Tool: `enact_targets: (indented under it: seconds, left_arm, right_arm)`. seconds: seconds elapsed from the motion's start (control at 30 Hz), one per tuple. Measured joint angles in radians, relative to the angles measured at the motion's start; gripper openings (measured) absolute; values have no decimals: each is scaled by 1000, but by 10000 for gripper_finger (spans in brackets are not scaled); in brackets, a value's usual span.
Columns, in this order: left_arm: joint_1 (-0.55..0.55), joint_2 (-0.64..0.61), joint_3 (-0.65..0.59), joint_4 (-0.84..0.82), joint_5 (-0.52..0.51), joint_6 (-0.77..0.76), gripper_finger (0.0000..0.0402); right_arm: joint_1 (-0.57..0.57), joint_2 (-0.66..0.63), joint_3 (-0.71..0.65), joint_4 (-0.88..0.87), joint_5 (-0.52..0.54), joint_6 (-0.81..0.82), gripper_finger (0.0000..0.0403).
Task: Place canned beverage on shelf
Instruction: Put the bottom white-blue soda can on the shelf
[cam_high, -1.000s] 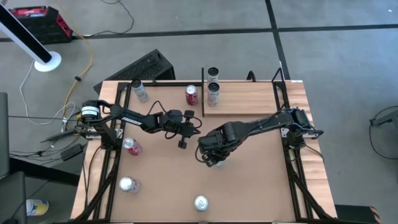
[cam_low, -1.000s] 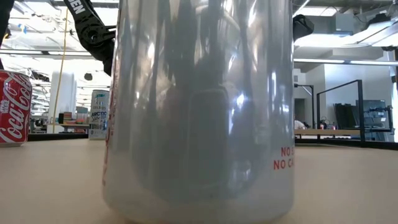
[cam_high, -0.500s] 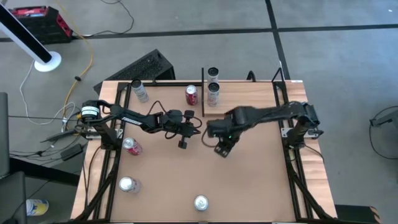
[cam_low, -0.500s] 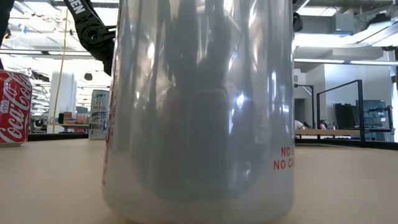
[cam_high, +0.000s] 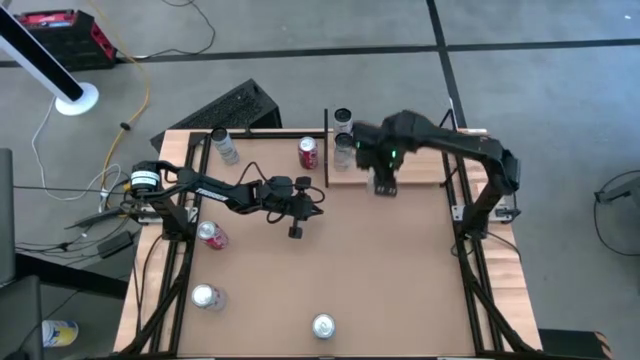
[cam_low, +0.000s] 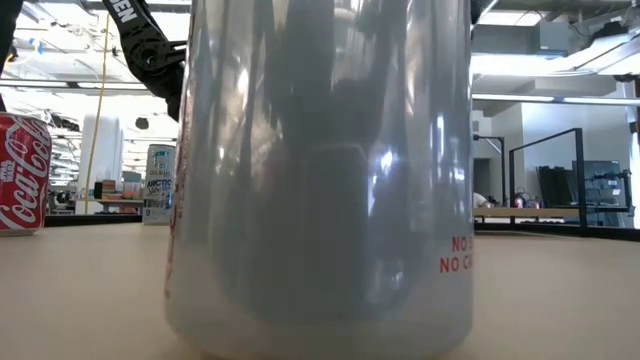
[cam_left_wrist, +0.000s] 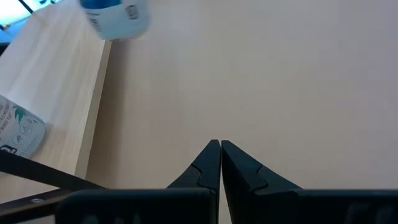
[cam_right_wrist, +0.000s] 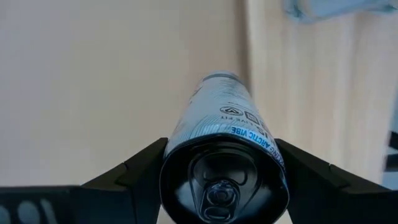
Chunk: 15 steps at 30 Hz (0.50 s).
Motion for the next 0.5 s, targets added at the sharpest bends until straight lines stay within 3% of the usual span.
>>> enact_targets:
  seconds: [0.23,0.5]
  left_arm:
    - [0,0,0,33,-3,-51,0]
    - [0,0,0,56,-7,-69,0]
  right_arm:
    - [-222,13,1,18,13,-305,277]
    - [-350,20,1,31,-13,-351,277]
